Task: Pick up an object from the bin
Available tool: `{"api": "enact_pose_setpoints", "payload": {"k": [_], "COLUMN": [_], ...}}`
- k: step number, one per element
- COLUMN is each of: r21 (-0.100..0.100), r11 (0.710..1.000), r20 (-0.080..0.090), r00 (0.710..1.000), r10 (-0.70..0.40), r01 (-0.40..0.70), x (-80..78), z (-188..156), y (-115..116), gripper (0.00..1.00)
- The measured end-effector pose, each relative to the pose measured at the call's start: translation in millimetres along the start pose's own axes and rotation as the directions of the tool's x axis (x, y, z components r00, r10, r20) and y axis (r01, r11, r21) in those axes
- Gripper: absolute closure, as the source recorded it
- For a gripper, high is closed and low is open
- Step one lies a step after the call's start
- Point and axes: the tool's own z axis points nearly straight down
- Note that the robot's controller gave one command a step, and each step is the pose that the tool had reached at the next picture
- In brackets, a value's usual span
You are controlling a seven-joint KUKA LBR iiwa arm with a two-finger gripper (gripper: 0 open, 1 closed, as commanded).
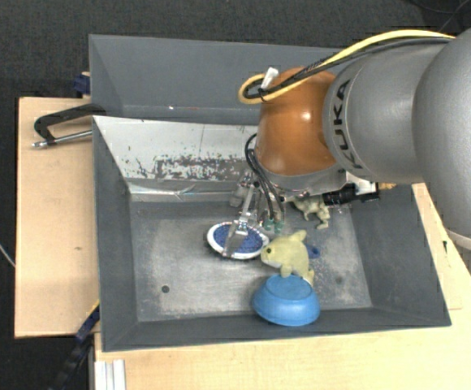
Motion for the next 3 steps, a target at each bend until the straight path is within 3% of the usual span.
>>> {"api": "enact_pose_setpoints", "payload": {"k": [1, 2, 3], "r21": [-0.007, -0.009, -0.01], "r11": [0.989, 0.988, 0.991], "r20": [0.009, 0.013, 0.017], "r00": [0.989, 0.988, 0.99], "r10": [0.15, 0.152, 0.137], "r01": [-0.15, -0.152, -0.137], "x": [1.7, 0.5, 11.3], "z": [54, 52, -90], "y": [-11, -10, -2], "gripper": [0.0, 1.0, 1.0]}}
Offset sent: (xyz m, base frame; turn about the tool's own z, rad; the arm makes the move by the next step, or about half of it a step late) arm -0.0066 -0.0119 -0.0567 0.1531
